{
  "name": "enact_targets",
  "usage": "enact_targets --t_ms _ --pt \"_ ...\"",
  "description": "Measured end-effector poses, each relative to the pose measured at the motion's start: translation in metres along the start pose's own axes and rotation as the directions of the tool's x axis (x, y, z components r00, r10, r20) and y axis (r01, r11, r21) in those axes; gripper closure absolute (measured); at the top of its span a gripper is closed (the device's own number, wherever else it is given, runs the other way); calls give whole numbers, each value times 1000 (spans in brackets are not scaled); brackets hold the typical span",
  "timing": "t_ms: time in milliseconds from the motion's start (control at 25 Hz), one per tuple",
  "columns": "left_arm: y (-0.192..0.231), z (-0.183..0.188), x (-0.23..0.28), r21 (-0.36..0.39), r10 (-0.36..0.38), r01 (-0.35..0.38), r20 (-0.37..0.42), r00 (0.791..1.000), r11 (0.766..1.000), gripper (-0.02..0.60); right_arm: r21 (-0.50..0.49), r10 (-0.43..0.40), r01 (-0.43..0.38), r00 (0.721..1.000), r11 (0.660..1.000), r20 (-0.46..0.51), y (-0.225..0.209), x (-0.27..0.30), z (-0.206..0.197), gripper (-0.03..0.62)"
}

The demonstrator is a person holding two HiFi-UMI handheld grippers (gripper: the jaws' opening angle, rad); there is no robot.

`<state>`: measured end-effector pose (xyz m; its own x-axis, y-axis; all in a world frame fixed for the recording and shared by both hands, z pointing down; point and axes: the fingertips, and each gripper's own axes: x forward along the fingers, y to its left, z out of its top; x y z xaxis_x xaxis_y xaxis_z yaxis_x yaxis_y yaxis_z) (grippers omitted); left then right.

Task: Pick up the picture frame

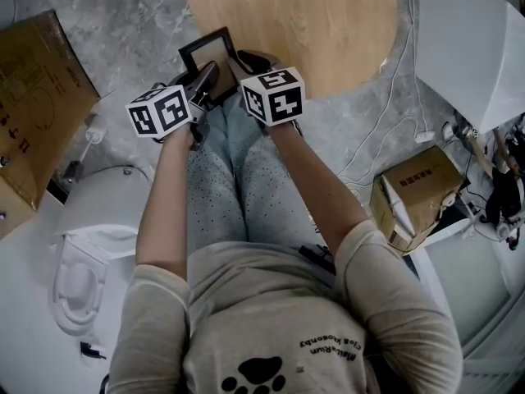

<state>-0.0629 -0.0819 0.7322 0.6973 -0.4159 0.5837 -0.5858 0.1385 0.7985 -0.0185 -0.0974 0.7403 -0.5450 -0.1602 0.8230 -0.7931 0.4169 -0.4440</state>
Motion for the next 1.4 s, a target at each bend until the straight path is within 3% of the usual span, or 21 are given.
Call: enact_targets --t_ms 240,520,840,1000,1400 --pt "-7 4 2 -5 54 -54 -14 998 999 563 -3 -28 28 999 1000 21 -3 -20 11 516" --pt "-23 5 -1 86 120 -116 -36 992 989 565 34 -84 81 992 996 90 -11 -61 28 554" --pt "-79 40 -21 181 125 -130 42 991 975 565 21 -127 126 972 992 197 -5 -124 68 585" --pt "-108 59 -36 254 141 -159 87 986 954 565 -19 -155 165 957 986 245 1 -155 91 585" --pt "-180 93 -79 408 111 -196 223 969 892 565 -39 -129 153 924 987 360 27 -218 132 585"
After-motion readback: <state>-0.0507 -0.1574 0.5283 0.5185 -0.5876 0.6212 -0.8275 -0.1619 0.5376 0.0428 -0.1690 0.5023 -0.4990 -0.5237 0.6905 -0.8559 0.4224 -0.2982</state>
